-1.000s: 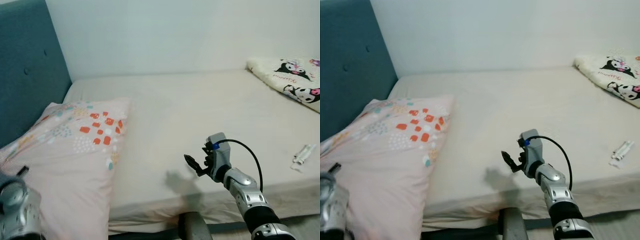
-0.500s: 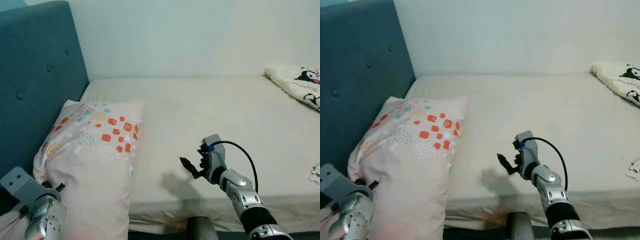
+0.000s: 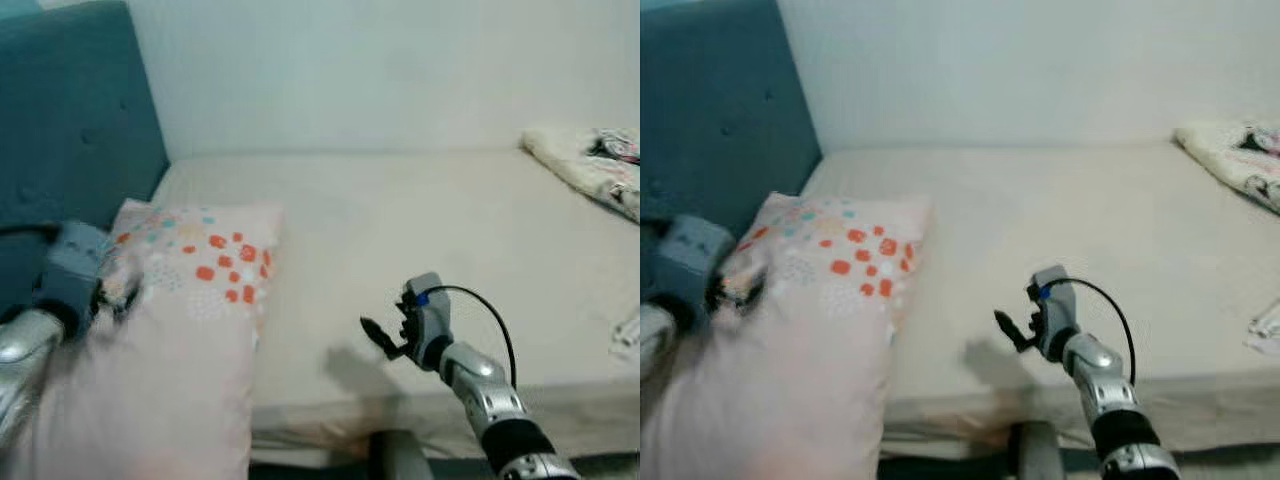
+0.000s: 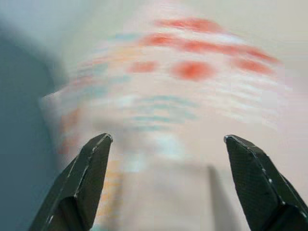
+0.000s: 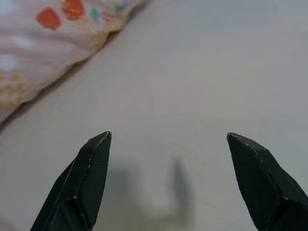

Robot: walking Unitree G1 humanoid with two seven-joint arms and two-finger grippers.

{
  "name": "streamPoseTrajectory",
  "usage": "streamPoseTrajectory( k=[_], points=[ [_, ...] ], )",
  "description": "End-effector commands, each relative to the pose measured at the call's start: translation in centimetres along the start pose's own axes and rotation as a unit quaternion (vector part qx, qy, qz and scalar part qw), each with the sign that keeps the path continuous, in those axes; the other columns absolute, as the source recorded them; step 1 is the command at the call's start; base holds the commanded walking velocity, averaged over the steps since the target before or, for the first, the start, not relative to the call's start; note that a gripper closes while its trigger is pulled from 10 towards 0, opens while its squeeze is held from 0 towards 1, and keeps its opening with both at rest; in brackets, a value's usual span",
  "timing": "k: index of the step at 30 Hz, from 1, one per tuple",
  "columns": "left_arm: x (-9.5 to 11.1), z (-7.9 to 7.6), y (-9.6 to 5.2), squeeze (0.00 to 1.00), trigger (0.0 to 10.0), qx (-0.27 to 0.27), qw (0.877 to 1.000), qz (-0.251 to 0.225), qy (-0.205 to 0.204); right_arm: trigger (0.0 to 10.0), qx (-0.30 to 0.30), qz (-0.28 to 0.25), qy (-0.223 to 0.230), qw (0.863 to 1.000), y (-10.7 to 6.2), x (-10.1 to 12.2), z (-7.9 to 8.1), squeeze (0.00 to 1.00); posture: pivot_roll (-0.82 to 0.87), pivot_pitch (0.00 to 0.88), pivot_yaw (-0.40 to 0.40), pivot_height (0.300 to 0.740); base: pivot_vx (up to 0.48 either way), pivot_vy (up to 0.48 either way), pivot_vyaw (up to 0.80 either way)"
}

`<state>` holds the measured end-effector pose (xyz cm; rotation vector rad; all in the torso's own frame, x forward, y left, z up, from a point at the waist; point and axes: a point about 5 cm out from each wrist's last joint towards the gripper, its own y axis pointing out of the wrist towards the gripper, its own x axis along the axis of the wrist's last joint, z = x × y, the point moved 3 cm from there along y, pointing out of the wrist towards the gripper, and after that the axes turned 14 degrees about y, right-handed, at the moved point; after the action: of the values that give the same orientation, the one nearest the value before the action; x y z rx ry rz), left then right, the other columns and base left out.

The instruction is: Clean up the room

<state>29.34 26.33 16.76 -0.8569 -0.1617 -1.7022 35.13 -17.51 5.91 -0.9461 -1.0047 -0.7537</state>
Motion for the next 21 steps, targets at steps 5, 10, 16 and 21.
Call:
streamPoseTrajectory(
  k=[5, 10, 16, 21],
  points=[
    [0.4, -3.7, -3.0, 1.0, 10.0, -0.209, 0.975, 0.005, 0.08, 10.0, 0.002, 0.004, 0.0, 1.0, 0.0, -0.1, 0.2, 0.0, 0.04, 0.0, -0.011, 0.54, 0.0, 0.0, 0.0],
    [0.8, -8.0, -6.3, 0.0, 10.0, -0.396, 0.915, -0.002, 0.073, 10.0, -0.001, 0.007, 0.0, 1.0, -0.2, -0.2, -0.1, 0.0, 0.04, 0.002, -0.009, 0.54, 0.0, 0.0, 0.0],
    [1.9, -11.7, -9.2, 0.0, 10.0, -0.519, 0.852, -0.052, 0.033, 10.0, -0.003, 0.012, 0.0, 1.0, -0.4, -0.3, -0.4, 0.0, 0.05, 0.005, -0.027, 0.54, 0.0, 0.0, 0.0],
    [1.7, -14.8, -11.1, 0.0, 10.0, -0.577, 0.815, -0.055, -0.014, 10.0, -0.004, 0.017, -0.005, 1.0, -0.3, -0.2, -0.5, 0.0, 0.06, 0.005, -0.033, 0.54, 0.0, 0.0, 0.0]
  ],
)
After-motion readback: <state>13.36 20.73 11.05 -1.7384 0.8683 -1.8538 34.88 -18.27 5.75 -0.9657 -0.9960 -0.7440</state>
